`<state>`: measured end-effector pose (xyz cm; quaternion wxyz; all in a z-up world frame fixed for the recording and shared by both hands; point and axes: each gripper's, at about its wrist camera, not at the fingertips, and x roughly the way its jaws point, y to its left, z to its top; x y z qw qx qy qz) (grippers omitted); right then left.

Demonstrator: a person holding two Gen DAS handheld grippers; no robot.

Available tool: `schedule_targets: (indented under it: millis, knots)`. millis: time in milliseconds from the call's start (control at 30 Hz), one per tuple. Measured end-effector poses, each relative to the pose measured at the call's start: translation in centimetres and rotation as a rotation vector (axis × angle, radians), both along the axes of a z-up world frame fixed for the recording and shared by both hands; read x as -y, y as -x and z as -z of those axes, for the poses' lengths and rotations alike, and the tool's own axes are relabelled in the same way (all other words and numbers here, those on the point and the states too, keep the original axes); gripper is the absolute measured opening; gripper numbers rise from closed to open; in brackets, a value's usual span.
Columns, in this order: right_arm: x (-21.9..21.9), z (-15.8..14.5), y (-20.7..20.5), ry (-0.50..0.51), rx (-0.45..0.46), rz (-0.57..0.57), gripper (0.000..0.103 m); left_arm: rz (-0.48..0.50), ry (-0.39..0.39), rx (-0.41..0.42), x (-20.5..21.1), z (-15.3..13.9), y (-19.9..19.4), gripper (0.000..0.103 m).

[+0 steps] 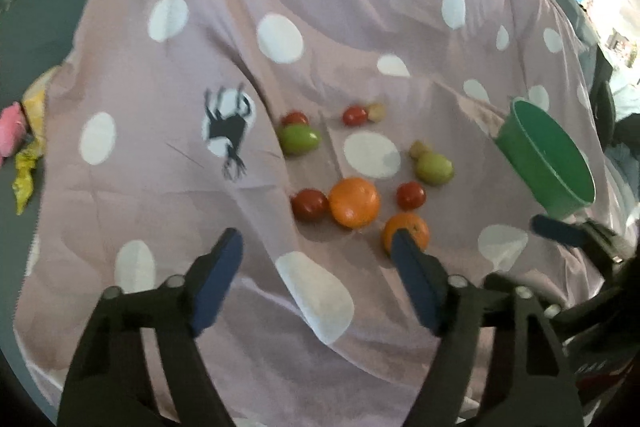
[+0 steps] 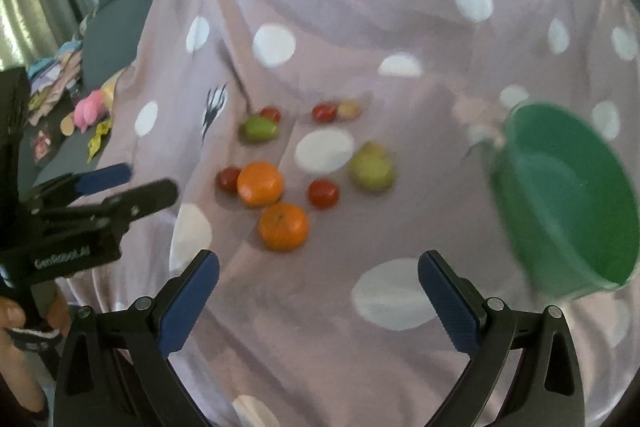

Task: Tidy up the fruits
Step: 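Grasp one orange with the left tool while the right tool grasps the other orange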

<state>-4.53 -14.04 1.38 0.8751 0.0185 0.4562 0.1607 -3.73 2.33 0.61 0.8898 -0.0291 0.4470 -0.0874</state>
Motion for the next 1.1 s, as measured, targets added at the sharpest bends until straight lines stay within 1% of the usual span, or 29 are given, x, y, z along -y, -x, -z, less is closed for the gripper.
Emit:
schedule_targets:
  millis: [100,167,233,300,333,400,467,533,567,600,733,767,833,867,900,1000,1100]
  knots:
    - [-1.2,1.5,-0.2,-0.029,-0.016,-0.039,0.096,0.025,-0.012,-0.001,0.3,0.8,-0.5,0.069]
    - [-1.8,2.0,-0.5,-0.015,-0.009,-0.062,0.096,0.051,-0.029,0.010,0.6,1.1,-0.9,0.069]
    - [-1.7,2.5,-0.8,0.011,-0.033,-0.066,0.095,0.070,-0.056,0.012,1.0,1.4,-1.8,0.069]
    - [-1.7,3.3,-1.5,0.021,-0.044,-0.060,0.085,0.085,-0.078,0.005,1.4,1.9,-2.8,0.069]
    - [-1.7,3.6,-1.8,0.018,-0.049,-0.055,0.083,0.092,-0.088,0.000,1.7,2.3,-3.4,0.068]
    - [-1.9,4.1,-2.3,0.007,-0.054,-0.058,0.081,0.102,-0.098,-0.011,2.1,2.8,-4.4,0.065]
    - [-2.3,4.5,-3.0,0.003,-0.036,-0.059,0.080,0.114,-0.101,-0.030,2.3,3.4,-5.5,0.064]
    - [-2.5,5.0,-3.6,0.010,-0.034,-0.058,0.078,0.141,-0.089,-0.055,2.6,3.9,-6.2,0.057]
    - [-2.5,5.2,-3.8,0.006,-0.043,-0.059,0.077,0.163,-0.071,-0.067,2.8,4.1,-6.5,0.055]
    - [-2.6,5.4,-4.1,0.003,-0.048,-0.061,0.074,0.180,-0.057,-0.075,3.0,4.2,-6.7,0.052]
    - [-2.9,5.9,-4.8,0.004,-0.053,-0.080,0.066,0.232,-0.093,-0.054,4.2,4.2,-7.2,0.052]
    - [-2.9,6.0,-5.0,0.006,-0.057,-0.083,0.059,0.246,-0.102,-0.053,4.5,4.3,-7.3,0.052]
    - [-2.9,6.1,-5.2,0.000,-0.054,-0.089,0.055,0.280,-0.125,-0.055,5.0,4.5,-7.5,0.051]
    - [-2.8,6.1,-5.3,-0.005,-0.057,-0.092,0.051,0.293,-0.125,-0.060,5.1,4.5,-7.6,0.050]
    - [-2.7,6.1,-5.2,-0.012,-0.059,-0.099,0.046,0.313,-0.116,-0.072,5.3,4.7,-7.7,0.050]
    - [-2.1,6.0,-5.0,-0.015,-0.061,-0.092,0.044,0.325,-0.121,-0.120,5.3,5.7,-8.1,0.047]
    - [-1.5,5.8,-4.6,-0.015,-0.051,-0.075,0.044,0.314,-0.118,-0.110,5.1,6.0,-7.8,0.046]
